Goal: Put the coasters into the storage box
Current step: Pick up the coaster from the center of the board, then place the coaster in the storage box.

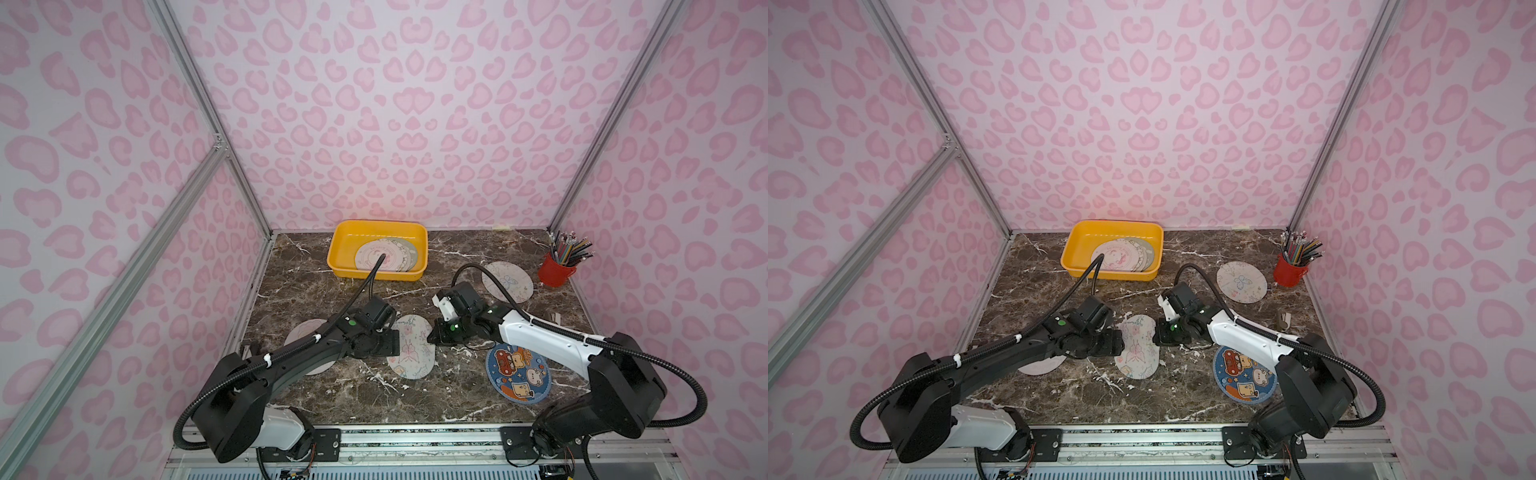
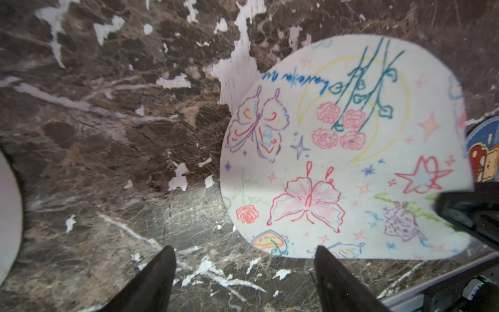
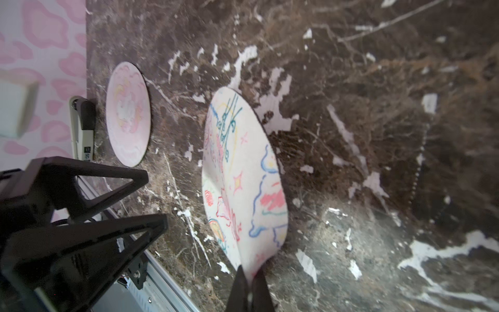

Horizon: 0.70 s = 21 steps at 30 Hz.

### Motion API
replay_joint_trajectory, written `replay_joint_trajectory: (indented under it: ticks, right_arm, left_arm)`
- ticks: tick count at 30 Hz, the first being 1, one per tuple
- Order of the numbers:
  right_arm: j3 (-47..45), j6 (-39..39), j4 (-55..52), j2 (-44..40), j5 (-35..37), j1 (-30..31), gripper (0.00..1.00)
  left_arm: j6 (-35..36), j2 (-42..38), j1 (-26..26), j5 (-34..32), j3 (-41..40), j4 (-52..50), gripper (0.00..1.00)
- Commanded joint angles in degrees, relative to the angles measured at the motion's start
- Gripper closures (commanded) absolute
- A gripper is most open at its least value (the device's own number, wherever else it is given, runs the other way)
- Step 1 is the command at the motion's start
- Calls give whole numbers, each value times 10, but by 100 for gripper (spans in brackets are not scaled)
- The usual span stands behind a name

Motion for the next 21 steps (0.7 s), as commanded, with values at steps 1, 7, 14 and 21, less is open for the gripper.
replay_joint_trajectory:
  ticks: [1,7,14,21]
  right_arm:
    - [43,-20,-14,4,-4,-7,100]
    - [158,-40,-18,52,-14,-20,100]
    - [303,-54,-15,132,-31,-39,100]
    - [425,-56,19,225,-54,-38,100]
  left_arm:
    - [4,-20,18,-8,-8,-12,13]
    - [27,-47,60,4,-26,-9,8]
    - [35,-57,101,27,-51,17,5]
    - [45,-58,113,35,-61,26,3]
